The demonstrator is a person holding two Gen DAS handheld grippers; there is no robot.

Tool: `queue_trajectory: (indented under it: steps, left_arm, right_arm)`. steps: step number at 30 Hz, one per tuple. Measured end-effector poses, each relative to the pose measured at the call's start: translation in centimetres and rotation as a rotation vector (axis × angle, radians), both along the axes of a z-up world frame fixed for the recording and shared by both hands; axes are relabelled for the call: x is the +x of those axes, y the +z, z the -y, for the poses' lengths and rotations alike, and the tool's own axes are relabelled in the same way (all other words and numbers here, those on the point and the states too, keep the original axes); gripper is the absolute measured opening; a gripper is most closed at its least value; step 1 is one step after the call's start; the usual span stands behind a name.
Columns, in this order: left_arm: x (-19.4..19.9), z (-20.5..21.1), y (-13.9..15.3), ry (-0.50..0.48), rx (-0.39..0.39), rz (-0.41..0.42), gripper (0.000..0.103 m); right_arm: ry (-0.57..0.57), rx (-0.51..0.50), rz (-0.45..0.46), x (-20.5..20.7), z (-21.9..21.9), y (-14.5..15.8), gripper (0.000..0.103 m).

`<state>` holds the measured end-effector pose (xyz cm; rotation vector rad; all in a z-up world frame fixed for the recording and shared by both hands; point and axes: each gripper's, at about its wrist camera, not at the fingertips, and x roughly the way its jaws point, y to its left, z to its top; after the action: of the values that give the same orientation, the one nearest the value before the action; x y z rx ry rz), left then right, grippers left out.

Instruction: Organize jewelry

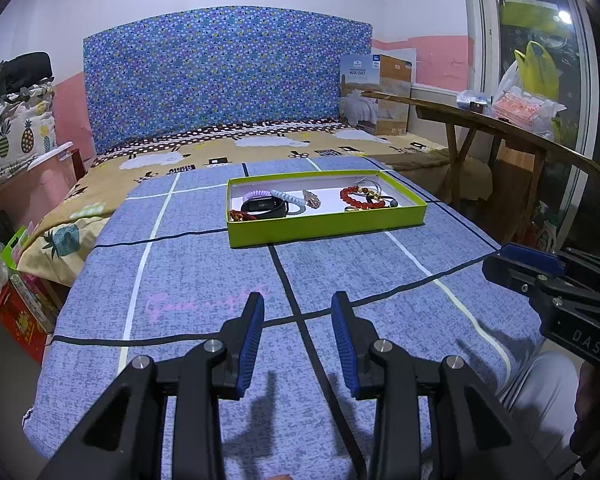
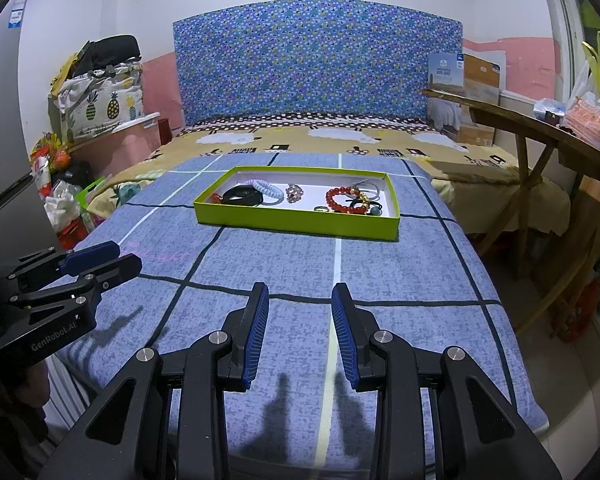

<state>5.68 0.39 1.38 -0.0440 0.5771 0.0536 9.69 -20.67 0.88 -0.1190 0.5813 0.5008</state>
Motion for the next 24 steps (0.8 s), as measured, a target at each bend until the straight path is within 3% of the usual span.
queue_trajectory:
  steps: [24]
  left_arm:
    - [0.08,-0.12,-0.58,0.002,-0.002,-0.013,0.036]
  right_arm:
    - [-0.001,0.000,-0.003,-0.06,-0.07,0.01,0.033]
